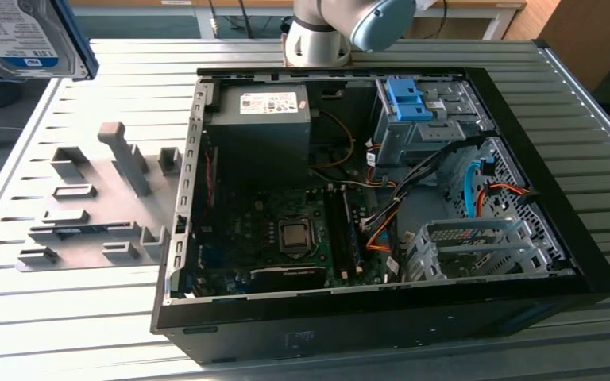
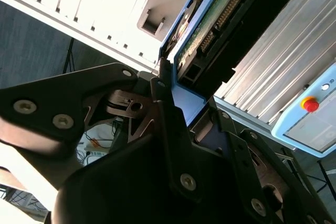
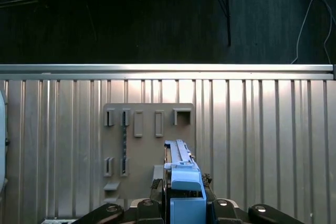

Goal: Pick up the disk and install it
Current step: 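Pick up the disk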

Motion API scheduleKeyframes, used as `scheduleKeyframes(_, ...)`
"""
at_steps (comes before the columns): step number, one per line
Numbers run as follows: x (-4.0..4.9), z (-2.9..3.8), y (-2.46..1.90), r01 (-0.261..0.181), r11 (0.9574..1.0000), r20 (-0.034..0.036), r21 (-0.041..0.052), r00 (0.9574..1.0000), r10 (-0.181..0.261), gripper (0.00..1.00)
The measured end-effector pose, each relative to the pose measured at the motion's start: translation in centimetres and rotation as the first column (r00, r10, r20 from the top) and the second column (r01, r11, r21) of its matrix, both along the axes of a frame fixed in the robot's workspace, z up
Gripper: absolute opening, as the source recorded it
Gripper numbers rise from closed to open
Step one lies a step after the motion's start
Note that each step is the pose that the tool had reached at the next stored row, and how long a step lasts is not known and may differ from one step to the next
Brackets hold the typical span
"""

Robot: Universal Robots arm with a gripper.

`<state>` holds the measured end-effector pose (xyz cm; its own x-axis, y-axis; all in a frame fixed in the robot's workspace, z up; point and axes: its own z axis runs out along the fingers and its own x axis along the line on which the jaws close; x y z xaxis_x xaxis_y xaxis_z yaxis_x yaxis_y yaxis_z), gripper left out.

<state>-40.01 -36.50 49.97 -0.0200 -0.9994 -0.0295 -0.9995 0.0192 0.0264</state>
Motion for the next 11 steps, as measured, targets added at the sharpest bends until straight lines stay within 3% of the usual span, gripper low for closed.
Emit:
scheduleKeyframes(6, 0.67, -0.01, -0.02, 0.0, 1.0, 0.0, 0.0, 1.0, 0.0, 0.37)
scheduleKeyframes(11, 0.68, -0.01, -0.02, 0.0, 1.0, 0.0, 0.0, 1.0, 0.0, 0.37)
